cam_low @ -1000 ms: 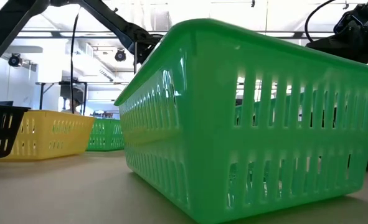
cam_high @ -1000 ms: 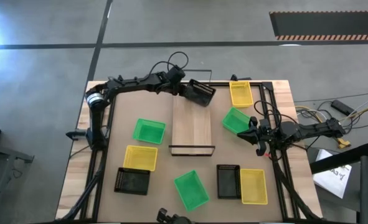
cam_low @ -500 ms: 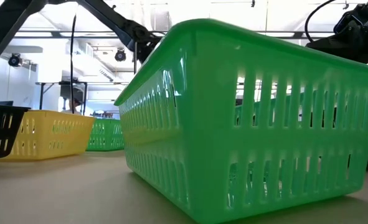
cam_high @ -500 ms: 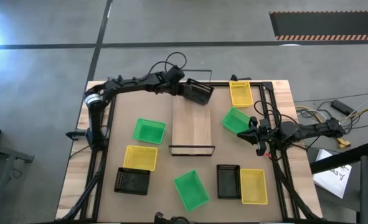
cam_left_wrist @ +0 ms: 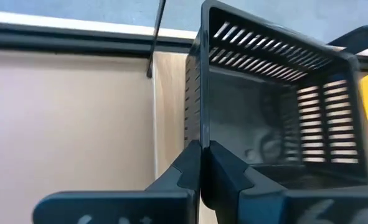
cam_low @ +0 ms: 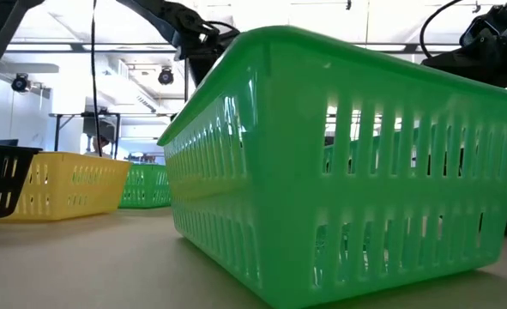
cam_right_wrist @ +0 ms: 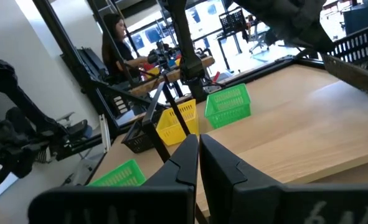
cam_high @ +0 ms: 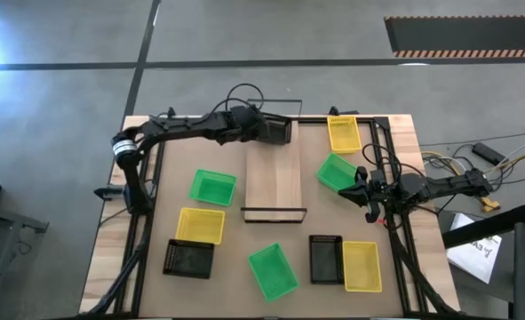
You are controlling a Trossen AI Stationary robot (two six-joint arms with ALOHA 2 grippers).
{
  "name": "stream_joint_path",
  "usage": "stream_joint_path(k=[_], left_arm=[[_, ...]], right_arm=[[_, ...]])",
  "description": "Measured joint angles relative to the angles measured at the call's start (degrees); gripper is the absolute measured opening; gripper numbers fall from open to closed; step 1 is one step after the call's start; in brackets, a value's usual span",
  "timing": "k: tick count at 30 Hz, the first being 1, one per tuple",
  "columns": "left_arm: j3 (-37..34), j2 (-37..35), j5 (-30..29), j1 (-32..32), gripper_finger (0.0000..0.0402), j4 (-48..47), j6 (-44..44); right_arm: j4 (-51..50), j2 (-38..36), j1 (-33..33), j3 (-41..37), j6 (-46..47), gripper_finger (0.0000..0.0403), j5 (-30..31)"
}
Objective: Stack baskets on shelf by color
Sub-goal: Put the top black bin on the shelf
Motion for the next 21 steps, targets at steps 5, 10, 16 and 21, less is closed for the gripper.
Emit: stream_joint_path(k=[5, 10, 16, 21], left_arm=[[-0.77, 0.78, 0.07, -1.00, 0.0000, 1.84, -1.98], [-2.19, 0.78, 0.13, -1.23, 0.0000, 3.91, -3.50], [-4.07, 0.78, 0.11, -1.19, 0.0001, 4.43, -9.43], [-4.31, 0.78, 0.13, -1.19, 0.0022, 6.35, -9.34]], right_arm=[[0.01, 0.00, -0.02, 0.00, 0.01, 0.0009, 0.00], [0.00, 0.00, -0.01, -0.02, 0.00, 0.0009, 0.00], [0.02, 0.00, -0.02, -0.02, 0.01, 0.0009, 0.00], [0.02, 0.00, -0.02, 0.00, 0.02, 0.0009, 0.00]])
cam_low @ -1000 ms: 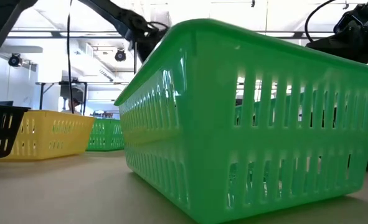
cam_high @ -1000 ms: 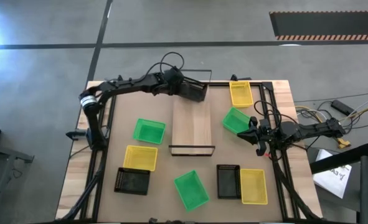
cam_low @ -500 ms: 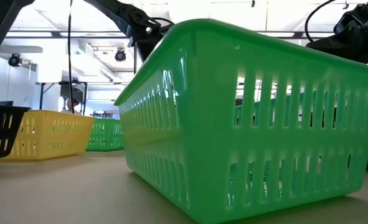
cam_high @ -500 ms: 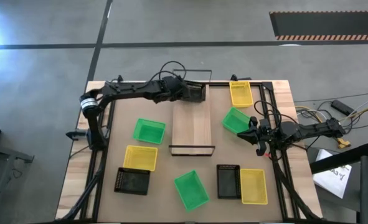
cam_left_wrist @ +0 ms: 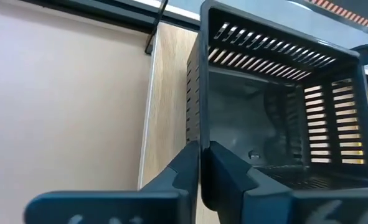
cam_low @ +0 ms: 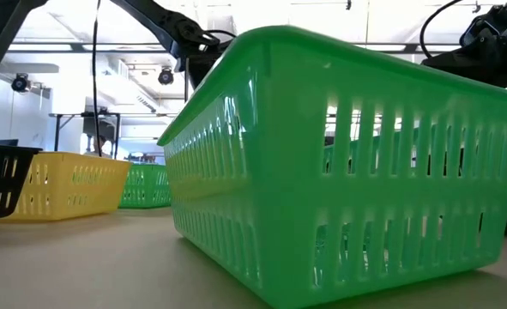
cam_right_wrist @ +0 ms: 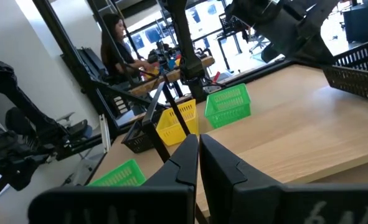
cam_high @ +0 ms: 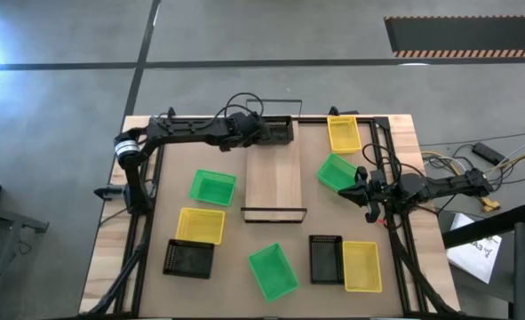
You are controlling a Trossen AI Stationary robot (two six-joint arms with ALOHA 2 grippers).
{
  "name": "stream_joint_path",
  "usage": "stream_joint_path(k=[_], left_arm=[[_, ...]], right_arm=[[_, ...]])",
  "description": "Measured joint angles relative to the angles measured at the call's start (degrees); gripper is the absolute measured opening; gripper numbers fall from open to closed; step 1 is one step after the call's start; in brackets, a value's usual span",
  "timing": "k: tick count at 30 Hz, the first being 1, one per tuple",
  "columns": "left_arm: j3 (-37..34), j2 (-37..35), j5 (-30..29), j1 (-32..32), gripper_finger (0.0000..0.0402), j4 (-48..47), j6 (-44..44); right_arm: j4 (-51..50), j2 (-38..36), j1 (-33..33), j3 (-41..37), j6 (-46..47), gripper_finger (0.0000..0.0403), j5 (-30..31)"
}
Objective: Stack baskets on shelf by color
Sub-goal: Put the top black bin on the shelf, then put the top right green bin on the shelf
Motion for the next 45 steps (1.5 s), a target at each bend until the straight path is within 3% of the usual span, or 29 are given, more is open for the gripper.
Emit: stream_joint_path(k=[13, 19, 32, 45], left_arm=[[-0.10, -0.07, 2.34, 0.00, 0.0112, 0.36, 4.22], [-0.15, -4.03, 6.17, 0.17, 0.0145, -1.14, 16.22], [-0.28, -20.53, 8.04, -2.52, 0.0150, -7.14, 37.32], [-6.24, -31.69, 7.98, -10.15, 0.0150, -7.04, 37.11]], right_arm=[[0.00, 0.00, 0.00, 0.00, -0.02, 0.0009, 0.00], [0.00, 0.00, 0.00, -0.02, -0.02, 0.0009, 0.00], [0.00, 0.00, 0.00, -0.02, -3.34, 0.0009, 0.00], [0.09, -0.09, 0.00, -0.02, -9.74, 0.0009, 0.13]])
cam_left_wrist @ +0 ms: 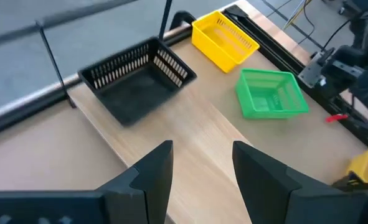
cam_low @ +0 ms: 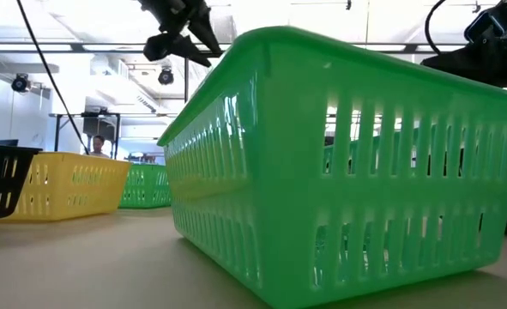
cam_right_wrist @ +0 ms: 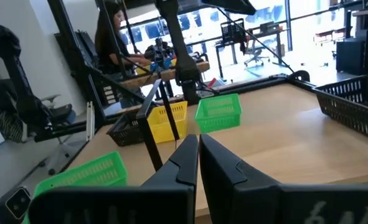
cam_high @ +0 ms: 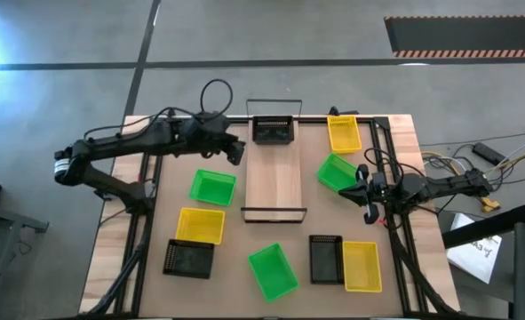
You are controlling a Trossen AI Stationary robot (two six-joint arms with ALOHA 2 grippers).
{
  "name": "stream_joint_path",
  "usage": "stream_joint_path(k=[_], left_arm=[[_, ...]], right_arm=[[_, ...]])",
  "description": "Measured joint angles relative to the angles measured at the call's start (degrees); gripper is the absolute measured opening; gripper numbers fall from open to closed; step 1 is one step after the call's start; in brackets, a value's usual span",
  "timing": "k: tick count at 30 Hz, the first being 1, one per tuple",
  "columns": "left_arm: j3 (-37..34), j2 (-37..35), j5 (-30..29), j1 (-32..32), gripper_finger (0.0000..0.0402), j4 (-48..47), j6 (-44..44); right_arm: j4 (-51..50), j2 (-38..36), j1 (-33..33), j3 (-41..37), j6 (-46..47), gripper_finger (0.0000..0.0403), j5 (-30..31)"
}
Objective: Stack baskets on shelf by color
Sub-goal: Put the top right green bin on the shelf
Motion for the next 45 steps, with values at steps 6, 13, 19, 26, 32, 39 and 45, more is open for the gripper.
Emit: stream_joint_path(k=[6, 13, 19, 26, 32, 39, 45], left_arm=[[-3.20, -0.57, -0.07, -0.70, 0.0151, -0.01, -4.66], [-4.18, -0.73, -0.09, -0.74, 0.0151, -0.06, -7.31], [-4.34, -1.29, -0.43, -0.71, 0.0151, -0.08, -4.01], [-4.57, -1.16, -1.20, -0.58, 0.0151, 0.00, 6.72], [-5.47, -1.29, -1.38, -0.19, 0.0151, -0.24, 13.97], [-6.05, -1.25, -1.62, -0.10, 0.0151, -0.32, 20.40], [-6.05, -1.23, -1.57, -0.08, 0.0151, 0.10, 23.65]], right_arm=[[2.54, 0.05, 0.00, -0.07, 1.79, 0.0009, 0.91], [24.85, 0.02, -0.02, -0.07, 22.87, 0.0009, 10.74], [39.85, 0.01, -0.02, -0.04, 30.72, 0.0009, 14.95], [42.72, 1.36, 0.00, 0.03, 30.54, 0.0009, 19.01], [7.26, 9.73, 0.00, 13.62, 43.49, 0.0009, 31.33], [-63.54, 29.47, -0.02, 42.17, 89.06, 0.0009, 22.29], [-80.39, 41.61, -0.01, 50.53, 98.77, 0.0045, 2.78]])
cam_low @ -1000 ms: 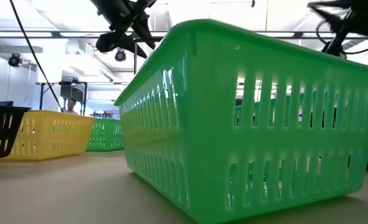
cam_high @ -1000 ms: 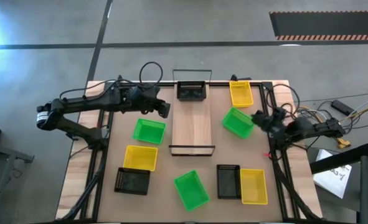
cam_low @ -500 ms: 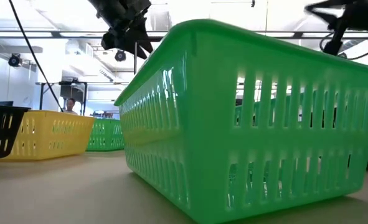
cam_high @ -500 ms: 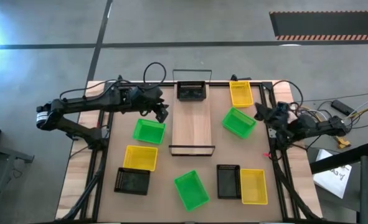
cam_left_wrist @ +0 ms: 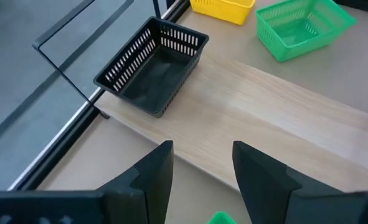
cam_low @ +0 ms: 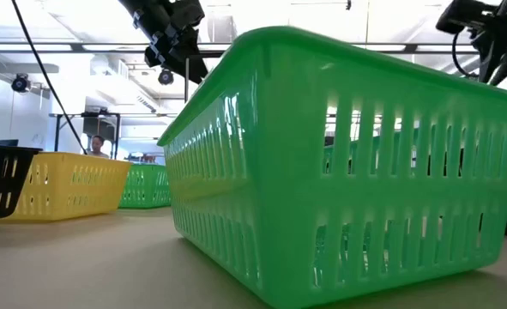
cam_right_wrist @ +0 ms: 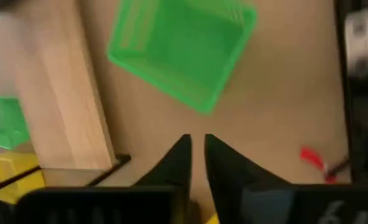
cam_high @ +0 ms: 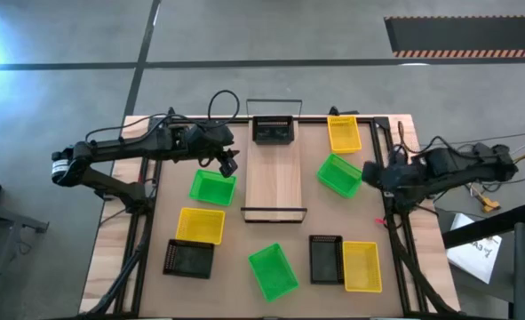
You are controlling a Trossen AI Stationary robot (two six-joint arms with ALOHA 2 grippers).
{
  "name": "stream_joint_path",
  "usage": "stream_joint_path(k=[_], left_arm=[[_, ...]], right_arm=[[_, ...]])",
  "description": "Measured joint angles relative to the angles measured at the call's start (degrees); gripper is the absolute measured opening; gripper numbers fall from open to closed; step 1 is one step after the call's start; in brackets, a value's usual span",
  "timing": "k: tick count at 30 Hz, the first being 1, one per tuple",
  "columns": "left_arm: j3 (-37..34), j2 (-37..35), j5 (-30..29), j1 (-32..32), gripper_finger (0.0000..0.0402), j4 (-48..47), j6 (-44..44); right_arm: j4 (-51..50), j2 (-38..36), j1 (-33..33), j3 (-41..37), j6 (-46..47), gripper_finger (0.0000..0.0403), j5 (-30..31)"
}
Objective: Stack baskets on shelf by color
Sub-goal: Put the top right green bin on the shelf
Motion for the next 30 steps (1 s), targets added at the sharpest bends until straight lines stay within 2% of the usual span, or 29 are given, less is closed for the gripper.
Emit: stream_joint_path(k=[2, 7, 11, 17, 26, 30], left_arm=[[0.00, 0.00, 0.02, 0.00, 0.0151, 0.10, 1.22], [0.00, 0.02, 0.19, 0.00, 0.0151, 0.75, 3.26], [0.00, 0.02, 0.98, 0.00, 0.0151, 2.73, 4.06], [0.02, 0.02, 2.90, 0.00, 0.0151, 3.18, 4.14], [0.02, 0.02, 4.25, -0.17, 0.0151, 2.65, 3.90], [0.02, 0.02, 4.35, -0.17, 0.0151, 2.64, 3.80]], right_arm=[[1.97, 2.28, 0.01, -0.64, 1.57, 0.0078, -1.77], [2.64, 6.33, -0.98, -5.13, 9.25, 0.0168, -1.49], [4.30, 8.02, -3.67, -9.31, 12.17, 0.0202, -1.54], [6.96, 10.92, -9.09, -9.45, 9.52, 0.0192, 0.63], [7.89, 14.28, -17.18, -10.45, 5.83, 0.0166, -0.08], [13.86, 16.22, -20.50, -11.27, 1.35, 0.0164, -0.35]])
